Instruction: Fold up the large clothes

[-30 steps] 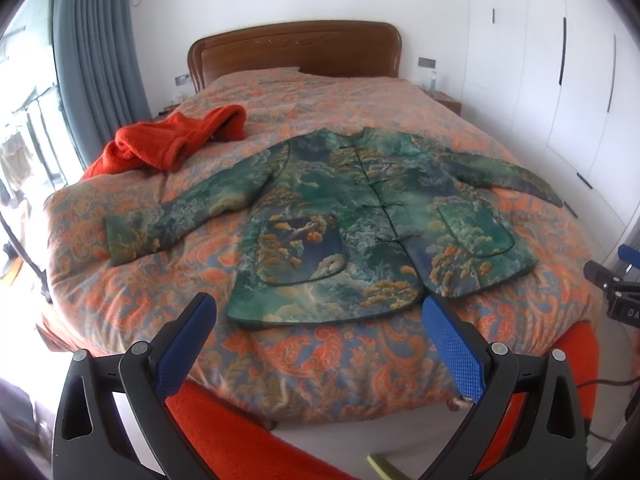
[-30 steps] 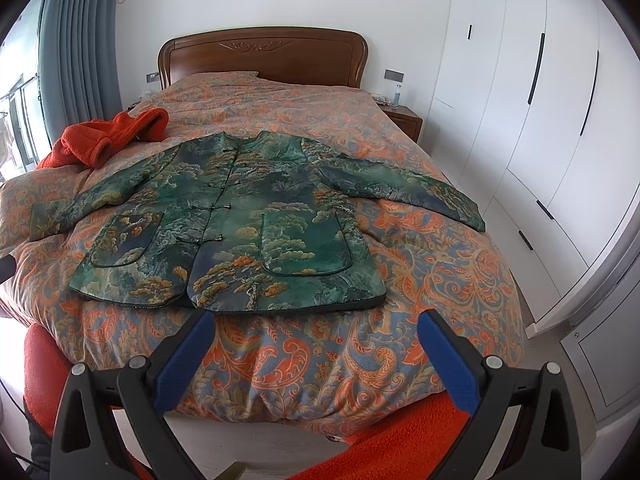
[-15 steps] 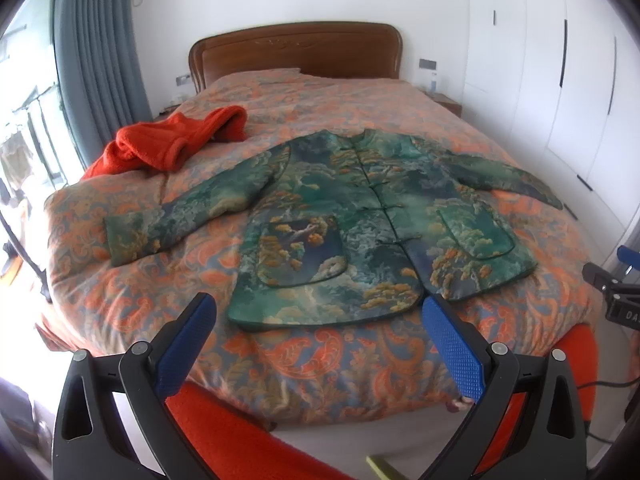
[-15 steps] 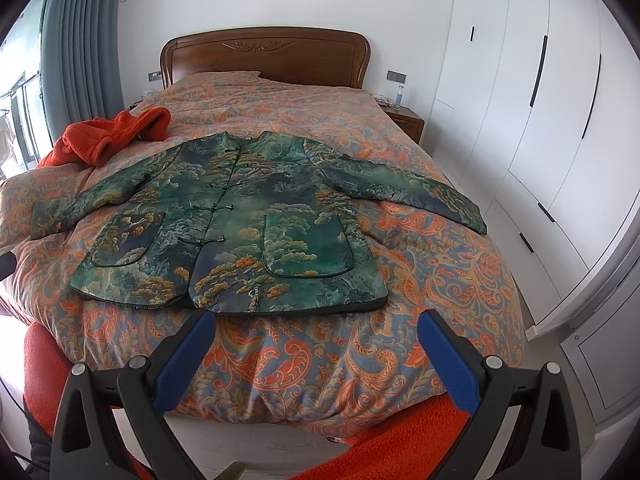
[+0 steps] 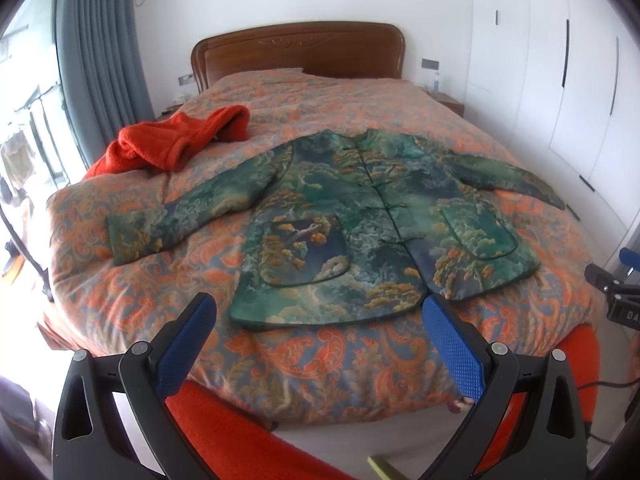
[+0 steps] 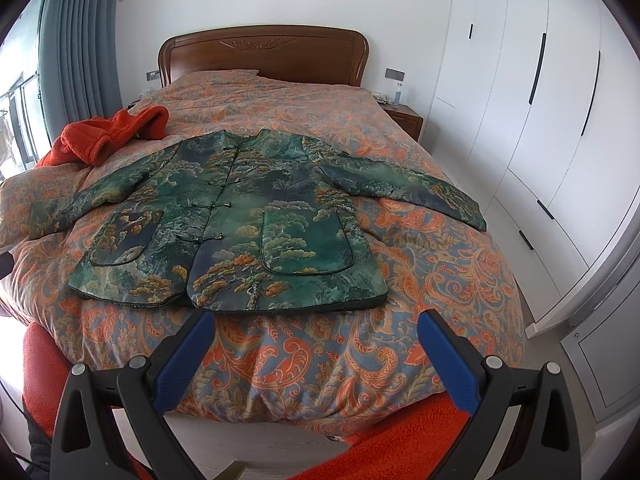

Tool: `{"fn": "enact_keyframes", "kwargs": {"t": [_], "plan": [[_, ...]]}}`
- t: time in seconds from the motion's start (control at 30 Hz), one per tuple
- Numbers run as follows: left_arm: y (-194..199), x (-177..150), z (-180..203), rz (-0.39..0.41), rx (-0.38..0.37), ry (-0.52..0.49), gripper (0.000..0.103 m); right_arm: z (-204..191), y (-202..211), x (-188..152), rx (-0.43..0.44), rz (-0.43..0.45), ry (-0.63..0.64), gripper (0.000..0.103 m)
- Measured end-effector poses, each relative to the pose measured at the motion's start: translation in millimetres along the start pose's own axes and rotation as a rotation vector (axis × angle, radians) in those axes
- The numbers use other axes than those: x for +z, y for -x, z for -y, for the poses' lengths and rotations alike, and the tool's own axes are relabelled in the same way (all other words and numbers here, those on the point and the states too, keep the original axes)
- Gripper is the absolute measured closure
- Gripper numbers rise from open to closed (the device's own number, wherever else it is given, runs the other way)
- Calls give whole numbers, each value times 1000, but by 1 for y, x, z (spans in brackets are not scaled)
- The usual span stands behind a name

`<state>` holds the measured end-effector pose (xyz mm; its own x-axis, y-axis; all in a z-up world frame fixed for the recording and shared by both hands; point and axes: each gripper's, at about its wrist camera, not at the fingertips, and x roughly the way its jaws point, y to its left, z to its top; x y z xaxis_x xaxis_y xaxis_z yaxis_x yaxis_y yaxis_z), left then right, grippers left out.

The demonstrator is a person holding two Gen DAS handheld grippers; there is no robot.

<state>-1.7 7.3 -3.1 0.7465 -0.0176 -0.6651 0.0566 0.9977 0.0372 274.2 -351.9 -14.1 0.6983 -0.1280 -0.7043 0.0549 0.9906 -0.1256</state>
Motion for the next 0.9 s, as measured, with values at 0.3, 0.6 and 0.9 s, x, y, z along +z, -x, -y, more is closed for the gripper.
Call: {"fn": "enact_keyframes", "kwargs": {"t": [0.3,0.6,0.9], "plan": [[2,1,-1,10,12,-8,0,6,-1,-2,-21,-8,-12,0],[6,5,-7,23,22,8,0,18,3,3,-75,-2,-24,0],[5,4,-10,44,37,-23,0,9,11,10,-63,40,0,0]]}}
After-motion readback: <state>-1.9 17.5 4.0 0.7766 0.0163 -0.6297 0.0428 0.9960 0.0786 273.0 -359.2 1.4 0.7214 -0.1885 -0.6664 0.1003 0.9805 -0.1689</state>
